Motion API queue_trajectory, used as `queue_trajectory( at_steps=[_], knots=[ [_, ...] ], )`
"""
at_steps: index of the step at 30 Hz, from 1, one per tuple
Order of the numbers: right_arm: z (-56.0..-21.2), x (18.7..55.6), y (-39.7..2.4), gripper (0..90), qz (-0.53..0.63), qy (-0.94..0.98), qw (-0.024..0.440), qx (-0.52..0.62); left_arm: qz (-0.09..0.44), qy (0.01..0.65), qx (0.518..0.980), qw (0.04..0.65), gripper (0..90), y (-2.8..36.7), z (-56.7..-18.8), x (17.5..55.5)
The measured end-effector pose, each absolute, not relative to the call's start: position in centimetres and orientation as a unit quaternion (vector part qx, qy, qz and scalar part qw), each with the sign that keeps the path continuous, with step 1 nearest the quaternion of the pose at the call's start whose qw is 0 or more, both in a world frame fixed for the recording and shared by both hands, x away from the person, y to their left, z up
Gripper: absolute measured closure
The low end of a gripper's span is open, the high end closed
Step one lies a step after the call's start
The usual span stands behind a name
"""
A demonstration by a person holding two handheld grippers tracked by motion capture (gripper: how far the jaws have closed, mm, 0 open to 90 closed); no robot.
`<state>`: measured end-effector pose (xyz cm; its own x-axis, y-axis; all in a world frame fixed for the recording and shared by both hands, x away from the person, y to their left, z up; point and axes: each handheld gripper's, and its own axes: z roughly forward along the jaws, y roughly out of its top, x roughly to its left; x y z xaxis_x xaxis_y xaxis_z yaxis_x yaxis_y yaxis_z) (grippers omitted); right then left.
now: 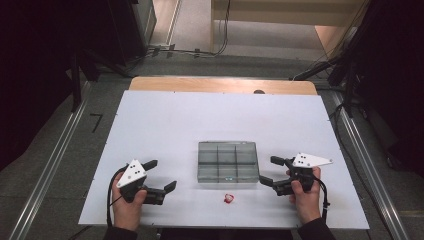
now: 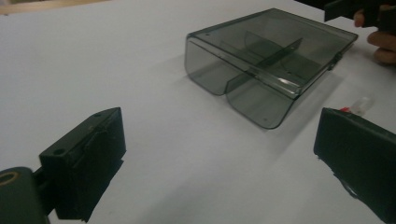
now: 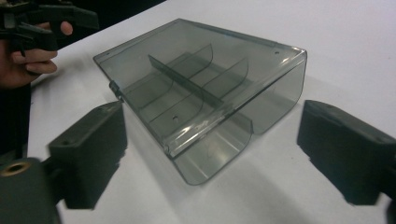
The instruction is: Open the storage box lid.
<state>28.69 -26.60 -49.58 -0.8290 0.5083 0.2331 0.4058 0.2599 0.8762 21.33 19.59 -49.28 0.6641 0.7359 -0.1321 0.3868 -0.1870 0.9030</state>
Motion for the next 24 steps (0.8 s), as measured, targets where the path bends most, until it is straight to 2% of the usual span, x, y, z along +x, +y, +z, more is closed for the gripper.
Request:
queue_trajectory(
  at_steps=[2, 5, 10, 14, 21, 24],
  knots=[
    [-49.6, 28.7, -26.8, 16.3, 0.535, 0.795, 0.037, 0.283, 0.152, 0.366, 0.754, 0.523, 7.8, 18.9, -49.1, 21.5],
    [-49.7, 28.7, -27.0, 24.3, 0.533, 0.8, 0.019, 0.275, 0.144, 0.364, 0.759, 0.52, 16.6, 17.7, -48.8, 21.9],
    [-49.7, 28.4, -27.6, 37.6, 0.522, 0.81, 0.004, 0.268, 0.096, 0.346, 0.776, 0.519, 41.2, 16.5, -48.2, 23.0],
    [-49.6, 28.4, -28.3, 54.3, 0.529, 0.805, -0.014, 0.269, 0.083, 0.341, 0.781, 0.516, 56.7, 16.1, -48.1, 23.8],
    [-49.6, 28.3, -28.1, 79.8, 0.501, 0.825, 0.007, 0.261, 0.075, 0.344, 0.786, 0.508, 80.1, 16.1, -49.4, 24.3],
    [-49.8, 28.4, -27.6, 85.9, 0.488, 0.832, 0.011, 0.264, 0.068, 0.347, 0.795, 0.493, 90.0, 15.8, -49.9, 24.4]
  ],
)
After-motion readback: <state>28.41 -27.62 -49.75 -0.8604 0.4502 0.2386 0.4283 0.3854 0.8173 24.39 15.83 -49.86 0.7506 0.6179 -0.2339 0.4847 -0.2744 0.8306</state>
